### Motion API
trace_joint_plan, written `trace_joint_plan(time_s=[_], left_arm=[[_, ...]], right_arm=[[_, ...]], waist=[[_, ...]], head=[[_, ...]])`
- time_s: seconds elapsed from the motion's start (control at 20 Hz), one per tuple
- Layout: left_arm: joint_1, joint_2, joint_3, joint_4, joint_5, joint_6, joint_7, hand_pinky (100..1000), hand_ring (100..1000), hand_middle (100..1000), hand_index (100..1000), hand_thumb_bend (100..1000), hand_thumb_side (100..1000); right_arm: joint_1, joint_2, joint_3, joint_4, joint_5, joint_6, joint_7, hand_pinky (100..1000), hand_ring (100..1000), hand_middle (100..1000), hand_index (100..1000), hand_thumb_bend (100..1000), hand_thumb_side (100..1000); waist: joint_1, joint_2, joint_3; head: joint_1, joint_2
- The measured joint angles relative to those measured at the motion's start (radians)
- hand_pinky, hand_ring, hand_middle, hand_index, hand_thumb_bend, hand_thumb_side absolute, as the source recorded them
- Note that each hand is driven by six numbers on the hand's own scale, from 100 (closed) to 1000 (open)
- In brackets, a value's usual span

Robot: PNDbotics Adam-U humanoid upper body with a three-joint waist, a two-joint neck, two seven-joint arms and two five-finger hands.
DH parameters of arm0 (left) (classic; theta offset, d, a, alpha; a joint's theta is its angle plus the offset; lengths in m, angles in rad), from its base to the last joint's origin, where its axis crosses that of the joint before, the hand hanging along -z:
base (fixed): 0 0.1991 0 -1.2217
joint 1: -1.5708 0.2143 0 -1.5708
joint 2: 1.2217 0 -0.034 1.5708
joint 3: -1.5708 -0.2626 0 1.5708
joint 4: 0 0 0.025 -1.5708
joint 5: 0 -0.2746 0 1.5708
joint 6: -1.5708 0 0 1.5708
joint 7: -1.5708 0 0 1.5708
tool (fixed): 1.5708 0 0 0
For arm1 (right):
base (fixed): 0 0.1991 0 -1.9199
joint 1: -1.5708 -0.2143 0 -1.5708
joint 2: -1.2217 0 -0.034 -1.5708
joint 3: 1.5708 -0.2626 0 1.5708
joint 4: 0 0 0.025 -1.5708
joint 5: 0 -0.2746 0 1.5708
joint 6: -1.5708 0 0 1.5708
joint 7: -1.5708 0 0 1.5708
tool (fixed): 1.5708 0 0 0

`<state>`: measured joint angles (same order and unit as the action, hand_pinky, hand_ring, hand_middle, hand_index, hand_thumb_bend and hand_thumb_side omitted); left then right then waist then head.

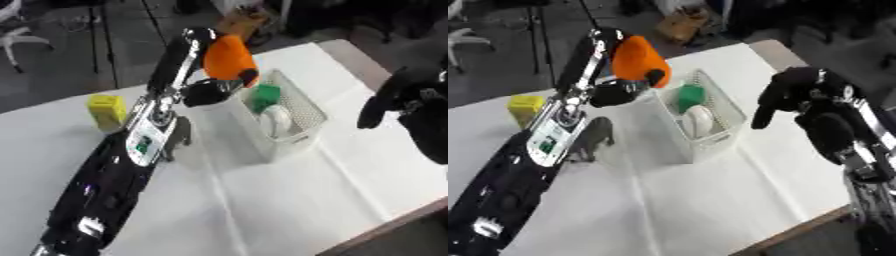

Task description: Pick up objects on the table and place them in the box.

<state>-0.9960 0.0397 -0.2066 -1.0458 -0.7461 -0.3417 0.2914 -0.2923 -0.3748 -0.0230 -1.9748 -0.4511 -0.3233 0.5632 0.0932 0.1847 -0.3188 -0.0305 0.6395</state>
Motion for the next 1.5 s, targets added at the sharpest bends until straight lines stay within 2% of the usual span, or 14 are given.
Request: trace_joint_plan(time_s=[0.05, 0.15, 0.3, 0.95, 1.0, 1.15, 1.2, 1.25, 1.3, 1.45, 1.5], left_arm=[[0.0, -0.002, 0.0, 0.006, -0.01, -0.004, 0.008, 379, 388, 444, 557, 614, 613], [0.0, -0.005, 0.0, 0.017, -0.035, -0.012, 0.02, 382, 393, 448, 560, 607, 631], [0.0, -0.013, 0.001, 0.033, -0.082, -0.025, 0.033, 385, 396, 450, 560, 610, 651], [0.012, -0.034, 0.029, 0.11, -0.225, -0.045, 0.111, 393, 423, 479, 576, 652, 656], [0.012, -0.035, 0.031, 0.114, -0.233, -0.047, 0.119, 409, 456, 515, 610, 696, 651], [0.012, -0.04, 0.032, 0.121, -0.252, -0.049, 0.141, 409, 456, 515, 610, 696, 651], [0.012, -0.042, 0.033, 0.122, -0.257, -0.049, 0.147, 419, 473, 537, 624, 815, 576], [0.012, -0.042, 0.035, 0.125, -0.263, -0.048, 0.149, 419, 473, 537, 624, 815, 576], [0.012, -0.042, 0.037, 0.127, -0.27, -0.047, 0.151, 429, 487, 555, 641, 866, 565], [0.012, -0.046, 0.038, 0.133, -0.293, -0.043, 0.151, 429, 487, 555, 641, 866, 565], [0.012, -0.047, 0.038, 0.133, -0.299, -0.042, 0.152, 449, 516, 587, 671, 933, 565]], right_arm=[[-0.003, 0.0, 0.001, 0.0, -0.001, 0.002, 0.002, 519, 533, 630, 825, 327, 592], [-0.015, 0.001, 0.006, -0.001, -0.004, 0.004, 0.006, 518, 533, 629, 825, 328, 592], [-0.021, 0.001, 0.008, -0.001, -0.009, 0.006, 0.011, 518, 532, 628, 825, 328, 592], [-0.034, 0.009, 0.017, -0.001, -0.019, 0.006, 0.027, 518, 531, 627, 825, 329, 592], [-0.034, 0.009, 0.017, -0.001, -0.02, 0.005, 0.028, 518, 531, 627, 825, 330, 590], [-0.037, 0.009, 0.017, -0.001, -0.023, 0.005, 0.028, 518, 531, 627, 825, 330, 590], [-0.039, 0.009, 0.018, -0.001, -0.025, 0.005, 0.029, 518, 531, 627, 825, 331, 590], [-0.042, 0.009, 0.018, -0.001, -0.026, 0.005, 0.029, 518, 531, 627, 825, 331, 590], [-0.043, 0.009, 0.018, -0.001, -0.026, 0.004, 0.03, 518, 531, 627, 825, 331, 590], [-0.044, 0.009, 0.02, -0.001, -0.027, 0.005, 0.032, 518, 531, 627, 825, 331, 590], [-0.045, 0.009, 0.02, -0.001, -0.027, 0.005, 0.033, 518, 531, 626, 825, 331, 590]], waist=[[0.001, 0.0, -0.004], [0.004, 0.008, -0.029], [0.018, 0.014, -0.04], [0.027, 0.023, -0.066], [0.027, 0.023, -0.067], [0.027, 0.023, -0.073], [0.028, 0.023, -0.074], [0.028, 0.023, -0.08], [0.029, 0.023, -0.087], [0.031, 0.023, -0.092], [0.031, 0.023, -0.092]], head=[[0.001, -0.002], [0.007, -0.008], [0.014, -0.009], [0.018, -0.018], [0.018, -0.02], [0.018, -0.025], [0.018, -0.025], [0.019, -0.027], [0.019, -0.03], [0.024, -0.035], [0.025, -0.035]])
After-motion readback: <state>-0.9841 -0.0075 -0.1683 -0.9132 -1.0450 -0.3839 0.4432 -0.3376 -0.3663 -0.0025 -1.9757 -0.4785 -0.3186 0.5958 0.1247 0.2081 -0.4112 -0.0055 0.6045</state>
